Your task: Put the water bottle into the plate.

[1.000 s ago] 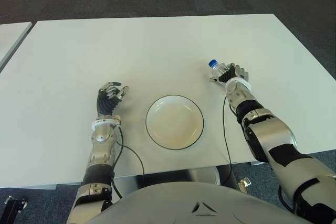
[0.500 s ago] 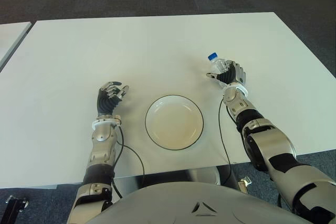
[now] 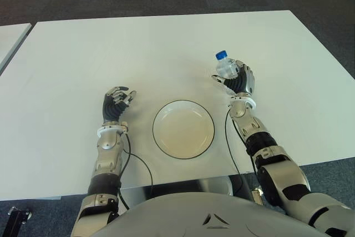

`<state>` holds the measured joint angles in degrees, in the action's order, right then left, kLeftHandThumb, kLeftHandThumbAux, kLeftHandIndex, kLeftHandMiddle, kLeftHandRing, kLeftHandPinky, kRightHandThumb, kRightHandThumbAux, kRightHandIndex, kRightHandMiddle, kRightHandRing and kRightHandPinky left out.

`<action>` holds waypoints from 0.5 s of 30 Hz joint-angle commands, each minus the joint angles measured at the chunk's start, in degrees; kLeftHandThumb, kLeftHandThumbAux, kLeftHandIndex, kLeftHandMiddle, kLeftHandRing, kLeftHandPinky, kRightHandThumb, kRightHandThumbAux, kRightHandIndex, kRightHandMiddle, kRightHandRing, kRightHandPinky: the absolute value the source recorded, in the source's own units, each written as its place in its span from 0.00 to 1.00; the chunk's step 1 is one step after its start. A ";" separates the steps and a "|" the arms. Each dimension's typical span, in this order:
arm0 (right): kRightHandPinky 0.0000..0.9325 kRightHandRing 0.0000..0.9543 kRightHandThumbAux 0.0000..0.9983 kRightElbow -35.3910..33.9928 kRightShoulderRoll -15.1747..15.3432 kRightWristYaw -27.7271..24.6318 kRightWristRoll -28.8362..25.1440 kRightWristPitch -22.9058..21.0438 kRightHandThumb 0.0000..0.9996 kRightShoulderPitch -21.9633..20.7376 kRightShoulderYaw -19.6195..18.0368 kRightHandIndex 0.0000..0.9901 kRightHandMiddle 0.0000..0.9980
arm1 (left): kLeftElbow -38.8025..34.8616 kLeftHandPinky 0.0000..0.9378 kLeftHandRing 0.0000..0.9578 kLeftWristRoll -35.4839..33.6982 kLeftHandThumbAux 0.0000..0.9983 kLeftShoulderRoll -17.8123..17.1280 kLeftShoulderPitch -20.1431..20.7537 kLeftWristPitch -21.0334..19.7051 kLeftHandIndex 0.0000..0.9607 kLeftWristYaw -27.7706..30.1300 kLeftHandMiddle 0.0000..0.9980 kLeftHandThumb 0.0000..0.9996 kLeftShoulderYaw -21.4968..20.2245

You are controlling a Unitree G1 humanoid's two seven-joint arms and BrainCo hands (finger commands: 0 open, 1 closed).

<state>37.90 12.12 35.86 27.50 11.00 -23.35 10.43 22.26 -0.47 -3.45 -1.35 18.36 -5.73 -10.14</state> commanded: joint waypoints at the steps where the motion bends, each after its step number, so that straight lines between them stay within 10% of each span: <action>1: 0.92 0.88 0.71 -14.74 2.12 -3.89 1.47 5.32 0.72 4.94 1.66 0.44 0.84 | -0.45 0.69 0.70 -0.29 0.71 0.44 -0.60 -1.23 0.45 -0.40 0.69 0.71 -0.02; 15: 0.93 0.90 0.71 -21.21 4.35 -18.39 -2.58 17.58 0.72 9.78 3.83 0.45 0.86 | -0.75 0.70 0.70 -1.02 0.71 0.80 -0.67 -1.32 0.45 0.37 0.69 0.71 0.12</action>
<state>16.75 16.03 20.16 26.19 25.91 -14.44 13.55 21.90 -0.88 -3.10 -1.39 17.83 -5.72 -10.14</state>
